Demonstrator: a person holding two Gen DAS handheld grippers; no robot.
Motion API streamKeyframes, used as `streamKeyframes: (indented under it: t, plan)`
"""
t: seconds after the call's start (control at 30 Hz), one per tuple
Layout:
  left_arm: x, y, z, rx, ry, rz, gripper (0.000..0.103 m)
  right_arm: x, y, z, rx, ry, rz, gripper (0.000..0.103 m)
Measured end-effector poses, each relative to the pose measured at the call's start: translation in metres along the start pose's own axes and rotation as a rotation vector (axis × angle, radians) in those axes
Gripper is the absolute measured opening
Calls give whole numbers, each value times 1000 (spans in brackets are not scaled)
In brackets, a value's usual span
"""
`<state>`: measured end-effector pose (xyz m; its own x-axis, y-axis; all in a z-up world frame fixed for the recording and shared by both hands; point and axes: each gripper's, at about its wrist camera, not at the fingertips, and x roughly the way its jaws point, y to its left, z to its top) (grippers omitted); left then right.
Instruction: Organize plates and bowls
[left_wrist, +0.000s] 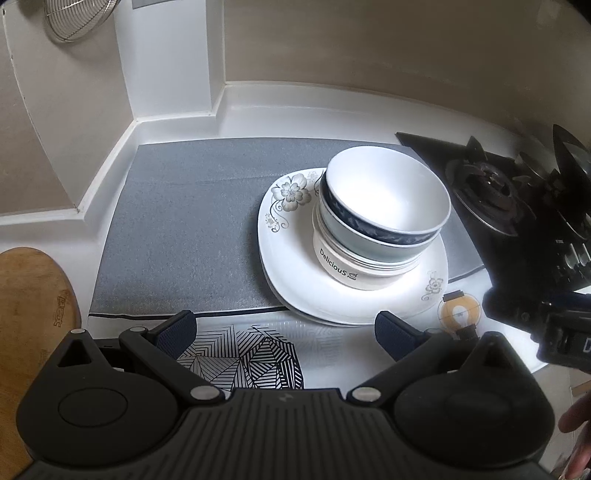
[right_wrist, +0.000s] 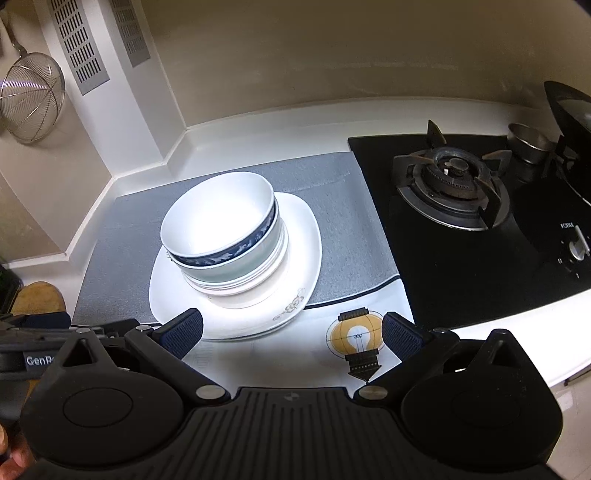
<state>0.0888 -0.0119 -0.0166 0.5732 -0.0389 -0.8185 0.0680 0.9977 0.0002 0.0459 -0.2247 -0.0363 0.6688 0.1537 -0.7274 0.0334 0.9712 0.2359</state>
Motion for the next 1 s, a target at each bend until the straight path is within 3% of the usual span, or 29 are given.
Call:
streamKeyframes:
  t: [1.0]
  plan:
    - [3, 0, 3, 7, -12, -15, 103, 10, 14, 8, -31, 26, 24, 103]
